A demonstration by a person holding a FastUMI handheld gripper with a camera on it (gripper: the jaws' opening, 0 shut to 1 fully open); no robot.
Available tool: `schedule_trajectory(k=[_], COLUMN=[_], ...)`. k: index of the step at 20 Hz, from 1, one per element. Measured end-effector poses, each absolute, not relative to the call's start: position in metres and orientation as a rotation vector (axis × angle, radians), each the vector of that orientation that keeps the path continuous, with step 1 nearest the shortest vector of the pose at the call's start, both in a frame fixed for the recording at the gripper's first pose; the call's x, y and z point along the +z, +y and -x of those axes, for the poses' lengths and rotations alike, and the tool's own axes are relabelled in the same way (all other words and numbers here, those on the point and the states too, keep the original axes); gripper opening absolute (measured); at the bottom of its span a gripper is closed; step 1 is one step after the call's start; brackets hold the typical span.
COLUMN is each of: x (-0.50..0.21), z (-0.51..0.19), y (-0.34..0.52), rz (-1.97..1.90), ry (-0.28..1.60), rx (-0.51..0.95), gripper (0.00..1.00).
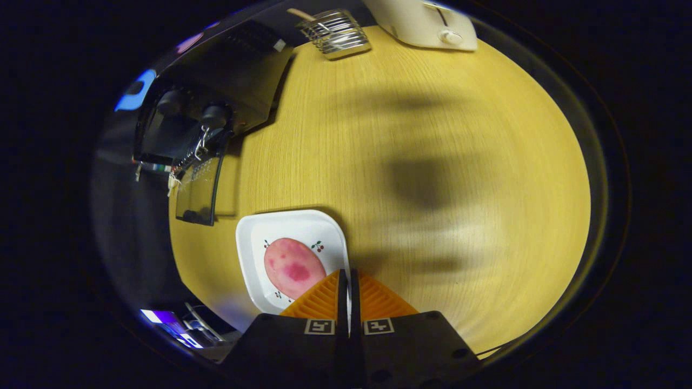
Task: Open the toaster oven, put the food inside, and close the toaster oven door.
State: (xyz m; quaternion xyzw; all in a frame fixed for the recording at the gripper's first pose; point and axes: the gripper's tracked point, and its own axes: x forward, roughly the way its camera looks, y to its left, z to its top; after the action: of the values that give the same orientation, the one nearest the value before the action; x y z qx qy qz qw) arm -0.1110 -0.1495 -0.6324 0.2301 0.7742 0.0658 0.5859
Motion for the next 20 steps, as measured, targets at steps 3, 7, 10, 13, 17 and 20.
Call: schedule_trajectory(k=[3, 7, 10, 13, 17, 20], x=[-0.632, -0.618, -0.606, -0.584, -0.554, -0.542], z=[0.118, 0.126, 0.128, 0.125, 0.118, 0.097], y=[-0.142, -0.137, -0.134, -0.128, -0.104, -0.064], rz=[-0.697, -0.872, -0.962, -1.047, -1.127, -1.196], ry=[1.787, 1.717, 1.651, 1.562, 1.439, 1.358], rx=[0.139, 0.064, 0.021, -0.027, -0.116, -0.189], gripper=[0.05, 0.05, 0.05, 0.05, 0.05, 0.05])
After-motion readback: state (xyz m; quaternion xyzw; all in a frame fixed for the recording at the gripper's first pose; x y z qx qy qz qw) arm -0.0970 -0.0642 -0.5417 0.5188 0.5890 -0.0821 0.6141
